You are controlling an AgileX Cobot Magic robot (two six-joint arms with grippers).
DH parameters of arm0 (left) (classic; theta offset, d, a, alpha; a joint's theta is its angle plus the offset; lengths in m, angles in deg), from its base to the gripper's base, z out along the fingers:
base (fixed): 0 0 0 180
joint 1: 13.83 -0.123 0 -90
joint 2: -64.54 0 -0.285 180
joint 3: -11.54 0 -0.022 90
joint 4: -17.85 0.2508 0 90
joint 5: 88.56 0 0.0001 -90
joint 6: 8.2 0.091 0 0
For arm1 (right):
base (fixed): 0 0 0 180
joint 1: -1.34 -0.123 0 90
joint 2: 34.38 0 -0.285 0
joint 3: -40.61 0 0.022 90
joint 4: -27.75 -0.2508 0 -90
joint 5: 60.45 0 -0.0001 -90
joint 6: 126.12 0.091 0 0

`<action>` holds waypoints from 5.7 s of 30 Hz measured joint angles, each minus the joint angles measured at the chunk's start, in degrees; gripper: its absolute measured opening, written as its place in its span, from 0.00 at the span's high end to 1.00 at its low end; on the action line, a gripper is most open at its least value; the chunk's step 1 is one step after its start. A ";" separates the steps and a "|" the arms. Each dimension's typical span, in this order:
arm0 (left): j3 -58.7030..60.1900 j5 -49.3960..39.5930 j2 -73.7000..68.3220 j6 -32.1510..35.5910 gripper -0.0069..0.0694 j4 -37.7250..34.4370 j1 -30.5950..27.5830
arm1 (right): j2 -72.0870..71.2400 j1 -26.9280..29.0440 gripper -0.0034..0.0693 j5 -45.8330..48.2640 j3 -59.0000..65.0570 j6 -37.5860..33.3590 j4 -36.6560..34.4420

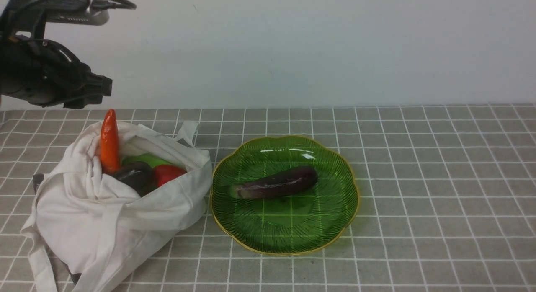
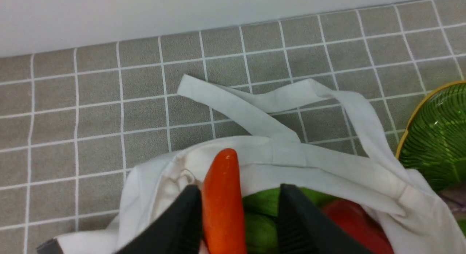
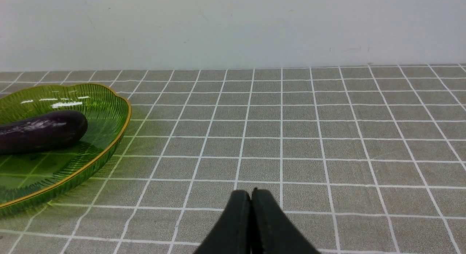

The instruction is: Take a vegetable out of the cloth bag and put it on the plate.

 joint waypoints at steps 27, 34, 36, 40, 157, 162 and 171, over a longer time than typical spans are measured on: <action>-2.11 5.43 -7.79 10.79 0.71 -0.08 0.20 | 0.00 0.00 0.97 0.00 0.00 0.00 0.00; -5.24 4.84 -0.52 12.14 0.71 -1.38 0.20 | 0.00 0.00 0.97 0.00 0.00 0.00 0.00; -5.54 4.61 1.45 12.32 0.71 -3.49 0.26 | 0.00 0.00 0.97 0.00 0.00 0.00 0.00; -5.59 4.57 5.75 12.44 0.71 -12.81 1.74 | 0.00 0.00 0.97 0.00 0.00 0.00 0.00; 72.59 14.44 89.25 -8.84 0.92 12.94 7.42 | 0.00 0.00 0.97 0.00 0.00 -0.01 0.00; 72.59 14.44 89.25 -8.84 0.92 12.94 7.42 | 0.00 0.00 0.97 0.00 0.00 -0.01 0.00; 72.59 14.44 89.25 -8.84 0.92 12.89 7.42 | 0.00 0.00 0.97 0.00 0.00 -0.01 0.00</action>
